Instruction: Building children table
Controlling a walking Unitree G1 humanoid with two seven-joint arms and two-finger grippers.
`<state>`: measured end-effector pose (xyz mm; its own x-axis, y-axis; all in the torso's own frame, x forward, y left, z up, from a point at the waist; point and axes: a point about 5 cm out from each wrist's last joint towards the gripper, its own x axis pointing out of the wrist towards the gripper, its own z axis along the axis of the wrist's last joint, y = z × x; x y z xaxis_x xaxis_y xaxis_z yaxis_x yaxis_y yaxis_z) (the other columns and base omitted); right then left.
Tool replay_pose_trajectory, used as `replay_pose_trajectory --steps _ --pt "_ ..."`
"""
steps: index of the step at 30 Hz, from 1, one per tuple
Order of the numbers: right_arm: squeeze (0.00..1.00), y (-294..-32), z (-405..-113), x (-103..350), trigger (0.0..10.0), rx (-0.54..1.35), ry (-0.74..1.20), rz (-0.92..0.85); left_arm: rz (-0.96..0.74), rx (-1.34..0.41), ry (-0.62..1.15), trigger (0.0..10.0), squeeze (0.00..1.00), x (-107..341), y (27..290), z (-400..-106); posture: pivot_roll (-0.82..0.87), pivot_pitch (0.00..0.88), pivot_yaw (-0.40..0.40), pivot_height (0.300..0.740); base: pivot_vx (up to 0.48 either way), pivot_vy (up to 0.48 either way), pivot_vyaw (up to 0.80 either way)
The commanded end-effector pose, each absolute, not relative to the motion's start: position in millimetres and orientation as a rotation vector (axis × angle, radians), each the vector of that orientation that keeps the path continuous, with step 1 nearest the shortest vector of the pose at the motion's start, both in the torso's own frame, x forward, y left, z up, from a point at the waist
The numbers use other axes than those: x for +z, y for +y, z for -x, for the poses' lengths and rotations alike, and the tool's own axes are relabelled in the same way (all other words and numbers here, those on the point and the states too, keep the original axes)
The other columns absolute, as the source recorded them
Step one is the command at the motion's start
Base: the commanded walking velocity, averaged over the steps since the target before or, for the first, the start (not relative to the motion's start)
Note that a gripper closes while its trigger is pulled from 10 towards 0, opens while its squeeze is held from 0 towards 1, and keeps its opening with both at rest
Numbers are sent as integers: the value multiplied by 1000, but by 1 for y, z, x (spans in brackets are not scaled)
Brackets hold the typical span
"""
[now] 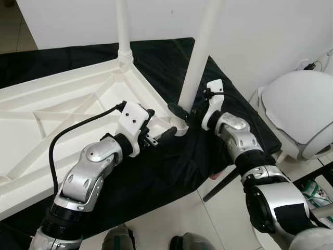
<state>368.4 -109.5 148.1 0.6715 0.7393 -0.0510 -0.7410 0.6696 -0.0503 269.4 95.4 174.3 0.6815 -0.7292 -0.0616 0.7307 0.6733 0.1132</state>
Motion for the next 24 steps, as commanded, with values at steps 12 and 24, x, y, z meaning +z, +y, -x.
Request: replay_pose_trajectory --steps 12,24 --pt "0 -118 -361 126 0 921 122 71 -131 -813 4 10000 0 178 98 -270 29 0 -59 740 0 0 0" --pt "0 -107 -362 128 10000 742 81 7 -127 -817 8 10000 0 177 97 -269 23 0 -62 740 0 0 0"
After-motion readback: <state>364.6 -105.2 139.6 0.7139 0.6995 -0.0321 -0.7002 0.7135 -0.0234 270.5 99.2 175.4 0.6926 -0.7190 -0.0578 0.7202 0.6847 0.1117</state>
